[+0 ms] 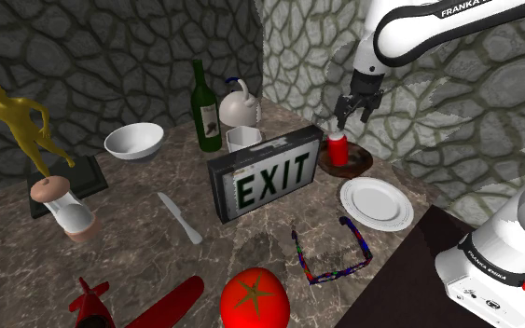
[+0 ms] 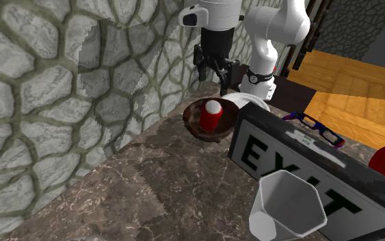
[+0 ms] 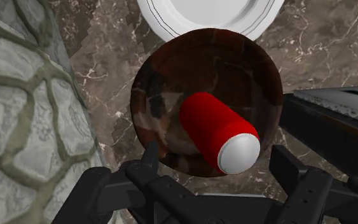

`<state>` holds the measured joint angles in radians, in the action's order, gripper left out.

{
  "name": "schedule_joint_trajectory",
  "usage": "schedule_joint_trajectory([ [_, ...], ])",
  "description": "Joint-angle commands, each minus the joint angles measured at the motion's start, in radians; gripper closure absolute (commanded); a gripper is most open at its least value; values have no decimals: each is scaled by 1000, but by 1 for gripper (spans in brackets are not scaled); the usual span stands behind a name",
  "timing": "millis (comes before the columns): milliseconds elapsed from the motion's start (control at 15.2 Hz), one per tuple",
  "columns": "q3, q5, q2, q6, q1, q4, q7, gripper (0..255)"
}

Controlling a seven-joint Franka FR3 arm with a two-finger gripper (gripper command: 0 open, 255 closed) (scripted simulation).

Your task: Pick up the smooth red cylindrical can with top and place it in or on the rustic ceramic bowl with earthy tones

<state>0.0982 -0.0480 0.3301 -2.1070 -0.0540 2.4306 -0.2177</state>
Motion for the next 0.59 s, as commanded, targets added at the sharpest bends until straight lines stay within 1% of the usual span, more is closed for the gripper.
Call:
schedule_joint_trajectory([
  [0,0,0,0,0,0,0,0,0],
  [66,0,0,0,0,0,0,0,0],
  [330,-5,1,42,135,-1,-93,1,0],
  [528,-5,1,42,135,-1,-93,1,0],
])
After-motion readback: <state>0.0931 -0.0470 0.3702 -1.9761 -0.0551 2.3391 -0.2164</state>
